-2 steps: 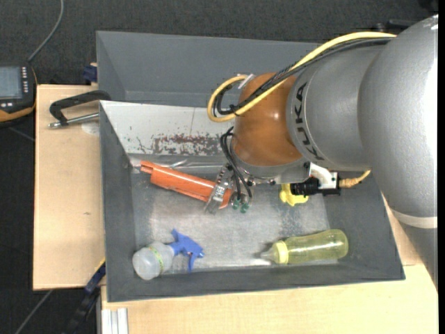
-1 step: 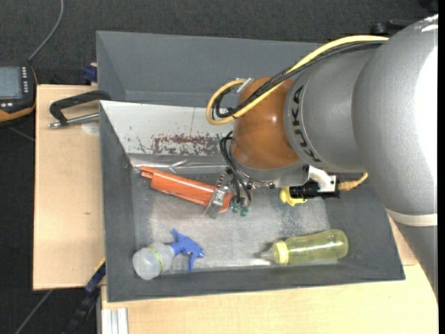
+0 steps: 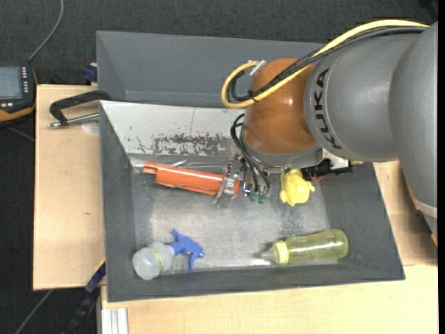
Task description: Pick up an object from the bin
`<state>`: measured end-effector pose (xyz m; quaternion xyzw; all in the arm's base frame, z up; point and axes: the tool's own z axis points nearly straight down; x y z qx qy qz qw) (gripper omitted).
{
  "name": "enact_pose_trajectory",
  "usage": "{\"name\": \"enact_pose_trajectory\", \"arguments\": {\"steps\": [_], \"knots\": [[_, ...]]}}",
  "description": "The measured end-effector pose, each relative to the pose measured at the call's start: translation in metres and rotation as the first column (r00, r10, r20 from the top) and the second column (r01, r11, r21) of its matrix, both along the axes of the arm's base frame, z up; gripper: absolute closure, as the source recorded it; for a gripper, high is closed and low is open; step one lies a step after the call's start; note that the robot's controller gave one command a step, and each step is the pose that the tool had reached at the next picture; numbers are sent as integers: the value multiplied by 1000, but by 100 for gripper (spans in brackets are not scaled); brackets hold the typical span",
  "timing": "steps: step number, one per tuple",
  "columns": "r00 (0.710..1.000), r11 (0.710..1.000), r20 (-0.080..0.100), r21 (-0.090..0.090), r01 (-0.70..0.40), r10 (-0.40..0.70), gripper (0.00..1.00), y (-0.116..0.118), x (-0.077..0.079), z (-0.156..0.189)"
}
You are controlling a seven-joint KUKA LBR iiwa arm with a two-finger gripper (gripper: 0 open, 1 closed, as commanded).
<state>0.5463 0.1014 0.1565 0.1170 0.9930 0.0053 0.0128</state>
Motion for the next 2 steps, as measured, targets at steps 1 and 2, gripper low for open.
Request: {"name": "enact_pose_trajectory", "arguments": {"steps": [1,2], "knots": [[996,996,-7,-3,-89,89,100,-3,13,-33],[997,997,8,4,80,-80,100,-8,9,114]]}}
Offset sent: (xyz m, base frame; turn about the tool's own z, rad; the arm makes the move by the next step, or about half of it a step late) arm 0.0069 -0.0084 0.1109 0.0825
